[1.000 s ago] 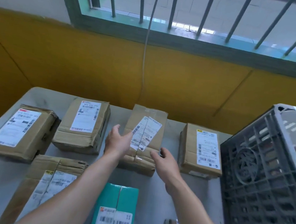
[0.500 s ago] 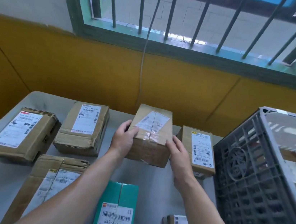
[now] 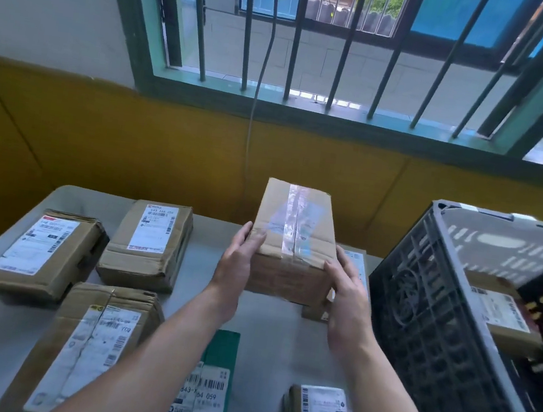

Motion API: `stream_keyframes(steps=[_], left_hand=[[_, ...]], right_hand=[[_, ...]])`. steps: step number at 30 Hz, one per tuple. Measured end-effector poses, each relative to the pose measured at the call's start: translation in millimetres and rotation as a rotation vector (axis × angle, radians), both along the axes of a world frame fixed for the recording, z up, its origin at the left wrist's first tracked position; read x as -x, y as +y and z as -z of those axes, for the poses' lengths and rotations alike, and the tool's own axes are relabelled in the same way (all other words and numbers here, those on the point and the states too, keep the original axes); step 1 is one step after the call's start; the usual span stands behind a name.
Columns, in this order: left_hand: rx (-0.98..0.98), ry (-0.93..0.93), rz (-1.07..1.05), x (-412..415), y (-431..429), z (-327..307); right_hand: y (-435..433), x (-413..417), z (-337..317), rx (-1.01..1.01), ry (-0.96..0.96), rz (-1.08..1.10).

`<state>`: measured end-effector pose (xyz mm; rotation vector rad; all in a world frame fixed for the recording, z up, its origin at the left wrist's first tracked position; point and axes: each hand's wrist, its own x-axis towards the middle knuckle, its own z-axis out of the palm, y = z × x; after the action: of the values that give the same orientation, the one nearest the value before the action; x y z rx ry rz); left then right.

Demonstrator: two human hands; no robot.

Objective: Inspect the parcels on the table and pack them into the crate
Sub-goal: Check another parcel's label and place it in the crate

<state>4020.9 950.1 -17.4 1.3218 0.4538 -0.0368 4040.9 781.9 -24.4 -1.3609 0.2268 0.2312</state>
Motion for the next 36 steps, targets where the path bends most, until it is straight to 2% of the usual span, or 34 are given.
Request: stream_keyframes(steps=[4,9,15,21,27,34,36], left_hand=[[0.067,-0.007,0.037,4,-2,-5],[0.133,-0.039,0.016,9,-6,-4],[0.129,-0.053,0.029,12,-5,-5],[0.143,0.042,0.099,5,3,-15],[0.157,0.01,0.077,9,0,-9],[0.1,0.012,0.102,4,-2,-17],[0.034,0.024,0.103,3,-2,-20]], right_hand=[[-10,4,-5,-0.007,-0.056,-0.029],[-16,-2,-16,-0.001,-0.005,-0.077],[-20,-5,-17,0.001,-0.022,-0.134],[-20,-1,-14,-0.042,-0.059,-0.162],[-21,-5,-17,0.002,-0.043,-0.177],[-20,-6,-19,-0.029,-0.036,-0.194],[-21,-3,-17,-0.038,-0.047,-0.222]])
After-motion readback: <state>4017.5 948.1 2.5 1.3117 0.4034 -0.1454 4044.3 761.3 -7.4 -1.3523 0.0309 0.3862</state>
